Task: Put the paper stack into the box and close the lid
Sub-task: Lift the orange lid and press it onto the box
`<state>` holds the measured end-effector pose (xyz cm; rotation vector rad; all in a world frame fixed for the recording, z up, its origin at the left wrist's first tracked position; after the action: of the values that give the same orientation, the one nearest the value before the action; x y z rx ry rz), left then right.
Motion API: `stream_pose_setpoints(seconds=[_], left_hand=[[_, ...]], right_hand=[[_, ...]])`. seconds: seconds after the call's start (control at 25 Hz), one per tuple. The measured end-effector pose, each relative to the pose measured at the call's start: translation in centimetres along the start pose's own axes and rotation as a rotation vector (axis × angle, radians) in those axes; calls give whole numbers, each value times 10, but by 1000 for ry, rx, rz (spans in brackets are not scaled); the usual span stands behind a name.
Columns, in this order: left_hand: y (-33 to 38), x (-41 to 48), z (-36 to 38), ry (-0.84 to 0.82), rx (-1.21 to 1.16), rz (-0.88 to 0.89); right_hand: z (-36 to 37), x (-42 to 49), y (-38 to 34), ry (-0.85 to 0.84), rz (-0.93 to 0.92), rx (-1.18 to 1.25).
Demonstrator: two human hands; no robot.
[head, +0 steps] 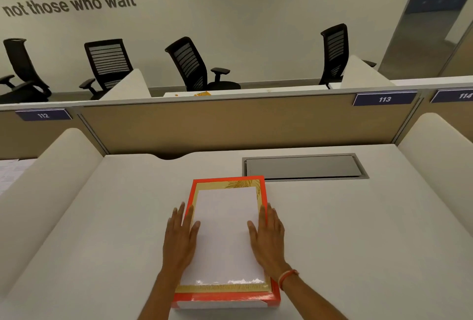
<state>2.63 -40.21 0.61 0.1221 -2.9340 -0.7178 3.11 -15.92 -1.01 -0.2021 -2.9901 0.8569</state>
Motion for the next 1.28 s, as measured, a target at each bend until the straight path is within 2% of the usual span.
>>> stream_pose_setpoints(seconds=[0.12,0.4,0.72,1.28], left_hand=[[6,-3,9,-8,125,92],[-3,-25,32,-117,229,98],[-4,-37,38,-89,281,98],[-10,-37,53,-184,271,73]], right_hand=[[9,-3,-7,-37,-84,-100],[24,-10,-1,-105,-87,-163],[27,-17,1,-91,-102,-164],[35,-18,5,-103,-100,-195]])
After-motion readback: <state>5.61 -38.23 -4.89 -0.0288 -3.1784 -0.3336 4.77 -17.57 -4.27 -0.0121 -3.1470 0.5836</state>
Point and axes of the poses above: each hand's wrist, its own x-axis towards the middle knuckle, its own z-axis out of the palm, y = z × x, the point moved 1 cm from there along x, towards the middle knuckle, and after that the axes turned 2 degrees about x, right-handed, at the moved point
